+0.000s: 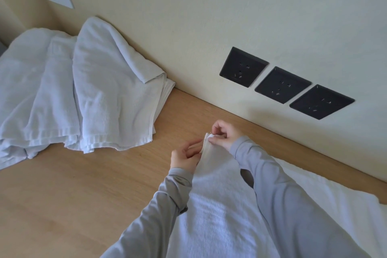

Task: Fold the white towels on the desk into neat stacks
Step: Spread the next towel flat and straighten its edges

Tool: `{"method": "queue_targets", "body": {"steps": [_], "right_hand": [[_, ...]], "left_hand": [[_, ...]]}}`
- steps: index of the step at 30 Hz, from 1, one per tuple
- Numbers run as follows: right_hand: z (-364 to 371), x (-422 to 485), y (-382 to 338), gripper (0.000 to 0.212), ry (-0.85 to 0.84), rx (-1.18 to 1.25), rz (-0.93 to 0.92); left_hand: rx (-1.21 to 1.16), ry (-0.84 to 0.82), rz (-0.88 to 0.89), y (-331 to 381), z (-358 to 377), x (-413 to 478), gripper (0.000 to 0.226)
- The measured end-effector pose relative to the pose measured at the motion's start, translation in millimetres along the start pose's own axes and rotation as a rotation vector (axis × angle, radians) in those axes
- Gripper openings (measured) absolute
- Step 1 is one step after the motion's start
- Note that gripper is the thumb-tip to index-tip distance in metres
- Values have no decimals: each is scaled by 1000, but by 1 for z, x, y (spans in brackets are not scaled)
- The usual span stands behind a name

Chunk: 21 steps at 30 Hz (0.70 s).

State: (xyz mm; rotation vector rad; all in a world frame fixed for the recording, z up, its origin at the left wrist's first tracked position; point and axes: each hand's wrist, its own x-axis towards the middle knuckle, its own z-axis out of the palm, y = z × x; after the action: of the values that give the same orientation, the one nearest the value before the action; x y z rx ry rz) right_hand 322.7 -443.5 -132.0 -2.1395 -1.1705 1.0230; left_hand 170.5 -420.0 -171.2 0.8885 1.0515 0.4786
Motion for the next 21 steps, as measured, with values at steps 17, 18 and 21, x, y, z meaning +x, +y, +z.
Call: {"method": "queue_targets", "body": {"steps": [17, 18, 21], "right_hand": [[-44, -106, 3, 26, 103, 131, -49], [-47, -108, 2, 26, 110, 140, -60], [-51, -112, 2, 21, 133, 175, -77]], "left_hand": [[501, 61, -58, 6, 24, 12, 16], [462, 89, 62, 6, 26, 8, 21], [385, 118, 315, 5, 32, -3, 39]]}}
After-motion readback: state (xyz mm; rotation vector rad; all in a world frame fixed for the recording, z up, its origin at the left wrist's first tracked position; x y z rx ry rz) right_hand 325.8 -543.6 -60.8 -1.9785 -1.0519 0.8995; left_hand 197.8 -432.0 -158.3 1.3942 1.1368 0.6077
